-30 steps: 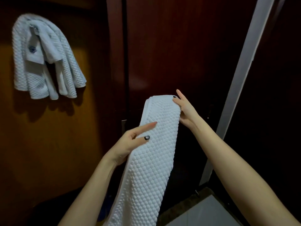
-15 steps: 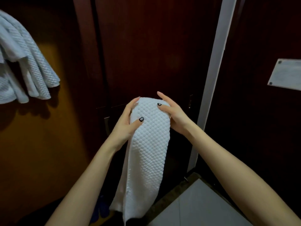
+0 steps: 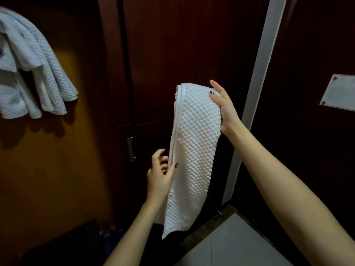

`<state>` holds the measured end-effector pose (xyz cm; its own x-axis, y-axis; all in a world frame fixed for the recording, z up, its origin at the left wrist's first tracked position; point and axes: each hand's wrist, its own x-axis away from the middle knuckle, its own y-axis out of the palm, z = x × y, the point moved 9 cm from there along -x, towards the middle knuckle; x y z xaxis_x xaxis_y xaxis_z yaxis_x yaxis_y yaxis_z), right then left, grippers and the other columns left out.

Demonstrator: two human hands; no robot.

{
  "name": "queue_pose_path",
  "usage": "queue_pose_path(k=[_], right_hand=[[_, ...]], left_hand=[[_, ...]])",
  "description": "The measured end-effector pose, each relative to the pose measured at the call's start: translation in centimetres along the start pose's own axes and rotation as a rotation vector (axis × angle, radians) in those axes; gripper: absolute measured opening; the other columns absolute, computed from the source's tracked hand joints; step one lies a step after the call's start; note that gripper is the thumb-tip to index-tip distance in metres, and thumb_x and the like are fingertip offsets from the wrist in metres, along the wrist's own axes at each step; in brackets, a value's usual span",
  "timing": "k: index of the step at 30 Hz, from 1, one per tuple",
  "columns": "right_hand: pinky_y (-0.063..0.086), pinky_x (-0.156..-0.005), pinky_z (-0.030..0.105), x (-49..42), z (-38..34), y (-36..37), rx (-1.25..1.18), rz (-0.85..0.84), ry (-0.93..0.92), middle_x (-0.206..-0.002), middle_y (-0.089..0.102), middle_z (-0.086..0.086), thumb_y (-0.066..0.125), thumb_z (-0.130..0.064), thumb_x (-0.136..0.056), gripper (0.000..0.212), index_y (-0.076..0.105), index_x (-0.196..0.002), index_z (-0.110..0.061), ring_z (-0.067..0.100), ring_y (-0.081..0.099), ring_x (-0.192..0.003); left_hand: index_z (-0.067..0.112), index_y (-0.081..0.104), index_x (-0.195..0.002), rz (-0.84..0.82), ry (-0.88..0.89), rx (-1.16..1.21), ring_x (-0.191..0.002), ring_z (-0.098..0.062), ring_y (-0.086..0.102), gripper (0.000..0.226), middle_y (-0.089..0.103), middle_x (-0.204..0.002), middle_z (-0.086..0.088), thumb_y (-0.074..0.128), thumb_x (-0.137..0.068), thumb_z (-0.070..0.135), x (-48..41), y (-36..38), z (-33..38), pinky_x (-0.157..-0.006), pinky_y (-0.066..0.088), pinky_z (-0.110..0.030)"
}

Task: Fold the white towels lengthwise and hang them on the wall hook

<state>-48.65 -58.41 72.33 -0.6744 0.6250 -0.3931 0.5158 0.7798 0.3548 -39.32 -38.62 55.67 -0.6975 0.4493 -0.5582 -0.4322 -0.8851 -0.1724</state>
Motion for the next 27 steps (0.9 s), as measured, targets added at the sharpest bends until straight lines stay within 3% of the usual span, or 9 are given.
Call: queue_pose_path(k=[2,5,9,12,18,21,23,25,27], right_hand=[[0.059,-0.071,0.033,-0.3,-0.3,0.0,-0.02,-0.001,-0.01,-0.125,0.053,0.012,0.05,-0.008,-0.097,0.038,0.05,-0.131,-0.025,0.018,0.069,-0.086],[0.059,-0.073,0.035,-0.4,-0.1,0.1,-0.043,0.001,-0.003,-0.126,0.053,0.012,0.05,-0.008,-0.097,0.038,0.05,-0.131,-0.024,0.019,0.069,-0.088],[0.059,-0.076,0.036,-0.2,1.1,0.6,-0.059,-0.003,0.005,-0.125,0.053,0.012,0.05,-0.007,-0.097,0.039,0.049,-0.133,-0.022,0.021,0.067,-0.091],[0.058,-0.077,0.035,-0.2,1.8,1.3,-0.052,-0.002,0.023,-0.124,0.054,0.012,0.05,-0.007,-0.097,0.039,0.049,-0.133,-0.02,0.021,0.065,-0.091],[0.058,-0.076,0.033,-1.2,1.3,1.3,-0.057,-0.011,-0.011,-0.123,0.054,0.011,0.048,-0.007,-0.097,0.037,0.049,-0.131,-0.019,0.019,0.066,-0.09],[0.058,-0.073,0.032,-1.9,0.7,1.4,-0.1,-0.011,-0.032,-0.121,0.055,0.012,0.047,-0.006,-0.096,0.036,0.05,-0.13,-0.018,0.018,0.068,-0.087],[0.057,-0.072,0.031,-2.4,0.4,1.5,-0.148,-0.022,-0.039,-0.12,0.055,0.012,0.046,-0.005,-0.096,0.036,0.051,-0.129,-0.017,0.017,0.068,-0.085],[0.057,-0.075,0.032,-2.7,0.3,1.6,-0.164,-0.044,-0.036,-0.12,0.056,0.011,0.046,-0.006,-0.095,0.035,0.051,-0.129,-0.017,0.018,0.068,-0.088],[0.056,-0.081,0.034,-2.9,0.5,1.7,-0.173,-0.074,-0.015,-0.121,0.057,0.011,0.047,-0.007,-0.095,0.036,0.052,-0.128,-0.018,0.02,0.067,-0.094]], left_hand=[[0.042,0.047,-0.118,0.013,0.015,0.006,-0.094,0.008,0.058,0.043,0.059,-0.104,0.019,0.068,-0.087,0.021,0.7,0.1,-0.3,-0.074,0.046,-0.005],[0.035,0.059,-0.108,-0.049,-0.011,-0.02,-0.093,0.01,0.059,0.025,0.063,-0.099,0.023,0.067,-0.087,0.024,0.9,0.7,-1.3,-0.074,0.045,-0.006],[0.021,0.067,-0.093,-0.203,-0.226,0.163,-0.084,-0.007,0.067,0.008,0.071,-0.09,0.005,0.07,-0.086,0.022,1.3,2.0,-3.9,-0.071,0.055,-0.028],[0.001,0.066,-0.089,-0.245,-0.283,0.223,-0.081,-0.023,0.065,0.014,0.068,-0.089,-0.018,0.07,-0.086,0.014,2.1,1.7,-4.5,-0.075,0.054,-0.044],[0.02,0.071,-0.087,-0.274,-0.343,0.464,-0.074,-0.018,0.067,0.01,0.072,-0.082,-0.007,0.07,-0.079,0.026,3.0,1.5,-3.9,-0.066,0.053,-0.034],[0.025,0.053,-0.118,-0.369,-0.376,0.578,-0.08,-0.03,0.071,0.041,0.073,-0.092,-0.016,0.069,-0.08,0.025,2.4,2.2,-3.1,-0.063,0.057,-0.036],[0.022,0.044,-0.128,-0.39,-0.391,0.566,-0.084,-0.031,0.071,0.054,0.073,-0.095,-0.016,0.069,-0.081,0.026,2.1,2.4,-3.0,-0.065,0.057,-0.035],[0.011,0.054,-0.117,-0.398,-0.354,0.529,-0.085,-0.026,0.071,0.042,0.074,-0.095,-0.011,0.068,-0.081,0.027,2.0,2.7,-2.7,-0.068,0.057,-0.032],[0.01,0.067,-0.093,-0.355,-0.25,0.417,-0.089,-0.014,0.066,0.017,0.069,-0.096,-0.002,0.069,-0.082,0.023,1.7,2.6,-2.6,-0.075,0.052,-0.026]])
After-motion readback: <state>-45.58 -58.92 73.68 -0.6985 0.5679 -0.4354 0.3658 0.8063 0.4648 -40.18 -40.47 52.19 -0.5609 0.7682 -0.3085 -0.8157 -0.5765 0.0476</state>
